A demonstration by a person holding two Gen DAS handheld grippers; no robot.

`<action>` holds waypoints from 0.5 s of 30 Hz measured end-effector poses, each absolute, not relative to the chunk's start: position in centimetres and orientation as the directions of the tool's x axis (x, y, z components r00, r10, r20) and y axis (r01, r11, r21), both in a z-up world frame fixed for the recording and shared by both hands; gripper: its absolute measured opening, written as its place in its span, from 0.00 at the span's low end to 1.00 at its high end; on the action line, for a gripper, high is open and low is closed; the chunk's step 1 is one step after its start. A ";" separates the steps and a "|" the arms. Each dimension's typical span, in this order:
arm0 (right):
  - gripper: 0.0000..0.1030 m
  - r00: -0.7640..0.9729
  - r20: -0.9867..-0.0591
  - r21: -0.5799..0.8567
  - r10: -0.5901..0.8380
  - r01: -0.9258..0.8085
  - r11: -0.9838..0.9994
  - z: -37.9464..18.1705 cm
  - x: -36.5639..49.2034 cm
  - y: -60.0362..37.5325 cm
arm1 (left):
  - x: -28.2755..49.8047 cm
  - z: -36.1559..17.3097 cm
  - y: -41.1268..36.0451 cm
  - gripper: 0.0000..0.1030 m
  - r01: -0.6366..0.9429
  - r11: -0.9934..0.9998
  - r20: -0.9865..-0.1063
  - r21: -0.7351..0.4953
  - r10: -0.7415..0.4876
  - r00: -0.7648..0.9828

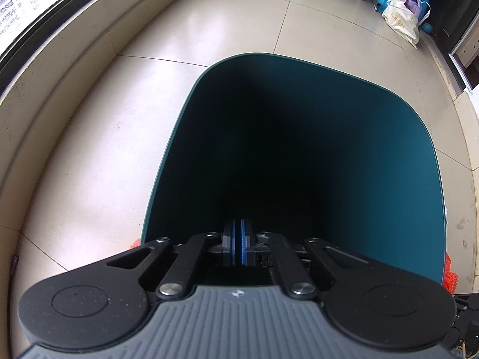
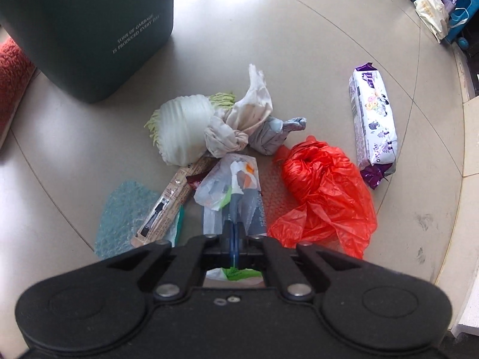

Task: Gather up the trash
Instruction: 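Carry the clear bag over the bin and open the right tool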

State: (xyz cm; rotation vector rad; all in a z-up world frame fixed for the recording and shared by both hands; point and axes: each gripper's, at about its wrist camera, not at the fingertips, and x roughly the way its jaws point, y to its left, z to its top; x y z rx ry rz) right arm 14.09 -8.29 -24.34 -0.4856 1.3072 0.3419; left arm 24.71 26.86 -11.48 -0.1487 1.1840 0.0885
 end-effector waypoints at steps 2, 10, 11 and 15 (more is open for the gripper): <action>0.00 0.246 -0.969 -0.134 -0.013 -0.482 0.866 -22.5 14.3 -8.2 | 24.8 -11.6 27.5 0.03 -0.166 0.982 -0.931 -0.091 -0.025 0.364; 0.00 0.369 -0.918 -0.018 0.149 -0.412 0.911 -10.8 14.4 -7.2 | 24.6 -10.8 28.7 0.02 -0.185 0.975 -0.936 -0.120 -0.049 0.349; 0.00 0.384 -0.907 -0.002 0.174 -0.415 0.910 -9.3 14.4 -6.8 | 24.5 -10.5 28.7 0.02 -0.183 0.977 -0.934 -0.113 -0.042 0.355; 0.00 0.451 -0.864 0.005 0.223 -0.436 0.900 -4.3 14.1 -4.9 | 23.7 -9.4 28.7 0.01 -0.187 0.978 -0.924 -0.089 -0.011 0.382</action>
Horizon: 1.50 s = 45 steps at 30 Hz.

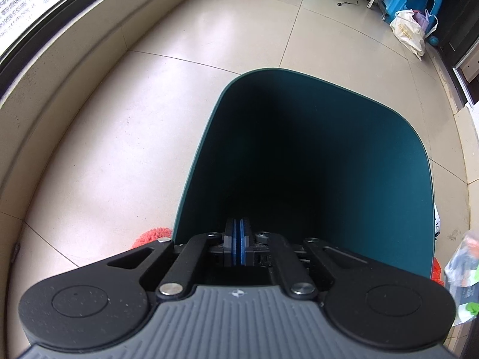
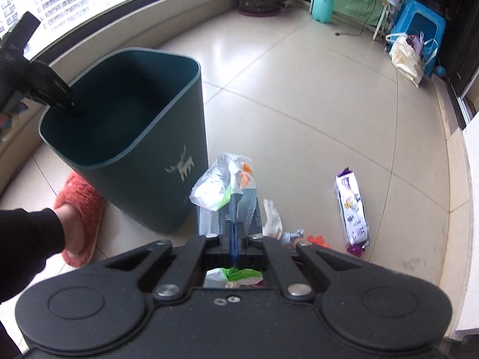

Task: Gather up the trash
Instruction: 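Carry the clear bag over the bin and open the right tool, then return the right tool to the pile and grasp the white tissue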

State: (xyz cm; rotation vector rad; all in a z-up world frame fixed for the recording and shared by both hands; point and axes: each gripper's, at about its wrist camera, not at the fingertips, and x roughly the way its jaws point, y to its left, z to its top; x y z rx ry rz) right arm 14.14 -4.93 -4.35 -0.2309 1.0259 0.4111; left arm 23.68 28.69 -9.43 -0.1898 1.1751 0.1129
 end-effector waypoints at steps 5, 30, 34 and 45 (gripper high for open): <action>0.00 0.505 -0.809 0.047 0.300 -0.453 0.890 0.4 14.9 -2.5 | 22.8 -8.7 28.8 0.00 -0.191 0.978 -0.914 -0.082 0.003 0.406; 0.00 0.350 -0.912 -0.010 0.215 -0.541 0.841 -11.0 25.3 14.0 | 24.3 -10.2 27.8 0.00 -0.172 0.984 -0.941 -0.051 0.011 0.339; 0.00 0.319 -0.928 -0.014 0.192 -0.546 0.838 -12.6 26.4 14.8 | 24.7 -10.2 27.6 0.00 -0.166 0.985 -0.941 -0.046 0.012 0.337; 0.15 0.320 -0.925 -0.006 0.206 -0.554 0.833 -12.4 26.2 13.6 | 24.6 -10.6 27.4 0.00 -0.155 0.987 -0.941 -0.048 0.007 0.337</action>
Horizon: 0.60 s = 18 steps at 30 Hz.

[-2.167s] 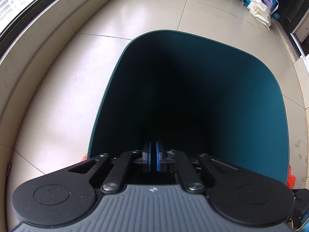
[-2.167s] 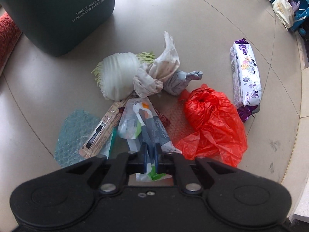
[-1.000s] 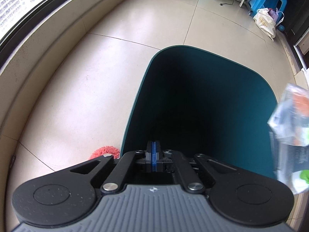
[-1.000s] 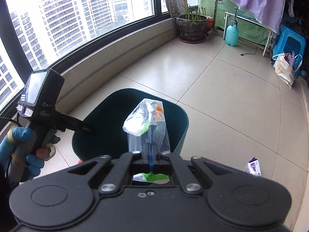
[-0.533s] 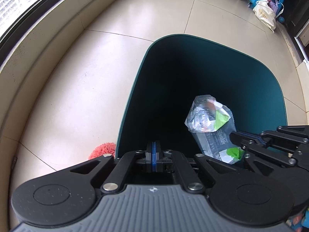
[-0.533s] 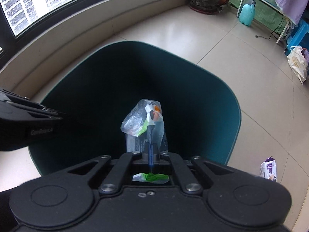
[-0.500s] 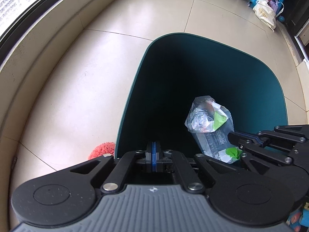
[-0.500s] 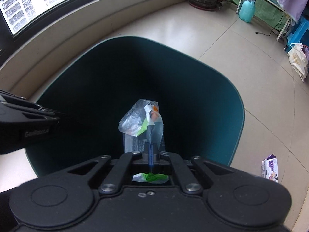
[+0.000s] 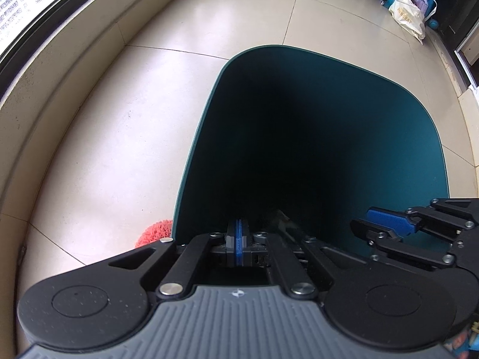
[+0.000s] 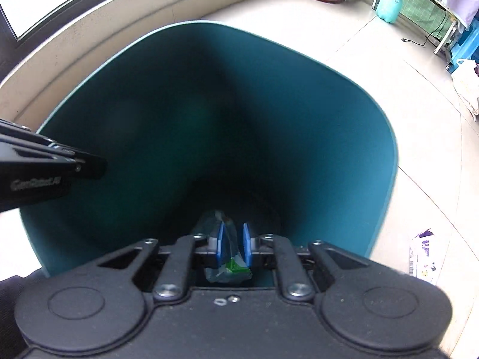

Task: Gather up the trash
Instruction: 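Return the right tool to the pile and grasp the white tissue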

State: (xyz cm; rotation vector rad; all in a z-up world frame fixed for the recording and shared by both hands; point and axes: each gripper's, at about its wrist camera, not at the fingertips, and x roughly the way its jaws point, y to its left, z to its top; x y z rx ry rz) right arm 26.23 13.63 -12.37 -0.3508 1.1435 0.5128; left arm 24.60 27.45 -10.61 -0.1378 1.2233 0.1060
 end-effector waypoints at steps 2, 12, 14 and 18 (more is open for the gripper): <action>0.15 0.327 -0.915 0.016 0.236 -0.556 0.831 -11.1 25.9 12.7 | 24.5 -10.7 27.5 0.00 -0.153 0.987 -0.942 -0.045 0.010 0.336; 0.24 0.414 -0.845 0.090 0.338 -0.514 0.853 -3.6 22.7 5.2 | 24.4 -10.9 26.8 0.00 -0.147 0.989 -0.941 -0.016 0.035 0.336; 0.27 0.436 -0.837 0.084 0.331 -0.495 0.865 -2.5 21.6 3.4 | 24.4 -10.9 26.7 0.00 -0.147 0.989 -0.941 -0.012 0.038 0.335; 0.37 0.470 -0.834 0.048 0.288 -0.460 0.887 -2.3 19.5 0.2 | 24.4 -11.0 26.6 0.00 -0.147 0.989 -0.941 -0.010 0.040 0.335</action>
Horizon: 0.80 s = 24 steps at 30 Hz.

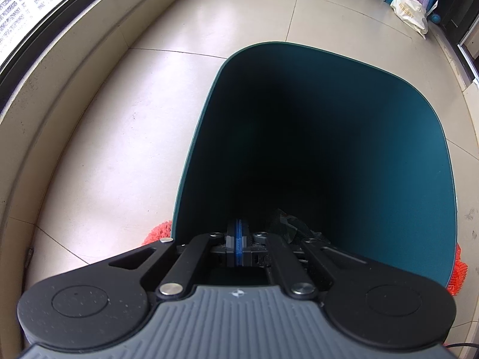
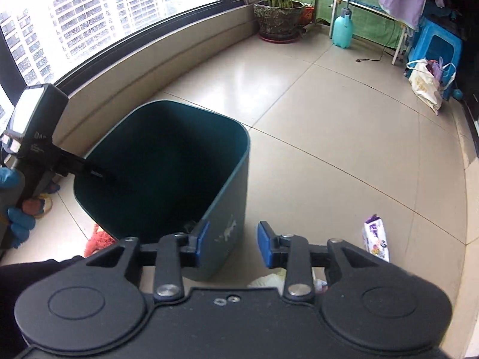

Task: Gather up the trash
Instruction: 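Return the right tool to the pile and grasp the white tissue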

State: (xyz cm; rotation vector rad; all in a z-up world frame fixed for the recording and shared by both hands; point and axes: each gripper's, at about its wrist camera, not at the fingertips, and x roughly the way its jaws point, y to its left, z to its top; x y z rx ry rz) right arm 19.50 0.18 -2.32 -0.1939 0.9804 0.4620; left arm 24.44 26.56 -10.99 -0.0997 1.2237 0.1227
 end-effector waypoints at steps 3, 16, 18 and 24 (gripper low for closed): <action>0.44 0.440 -0.860 0.054 0.258 -0.425 0.904 -4.4 18.3 -2.2 | 24.5 -11.0 26.5 0.00 -0.148 0.989 -0.942 -0.009 0.041 0.334; 0.61 0.309 -0.939 0.073 0.148 -0.242 0.967 -17.9 19.1 -8.3 | 24.7 -10.9 27.2 0.00 -0.155 0.988 -0.945 -0.025 0.027 0.325; 0.61 0.287 -0.947 0.080 0.143 -0.221 0.972 -19.7 19.9 -8.3 | 24.7 -10.9 27.2 0.00 -0.152 0.988 -0.945 -0.025 0.026 0.325; 0.61 0.206 -0.971 0.097 0.120 -0.119 0.988 -25.4 21.8 -8.7 | 24.6 -11.2 26.8 0.00 -0.143 0.990 -0.945 -0.014 0.034 0.326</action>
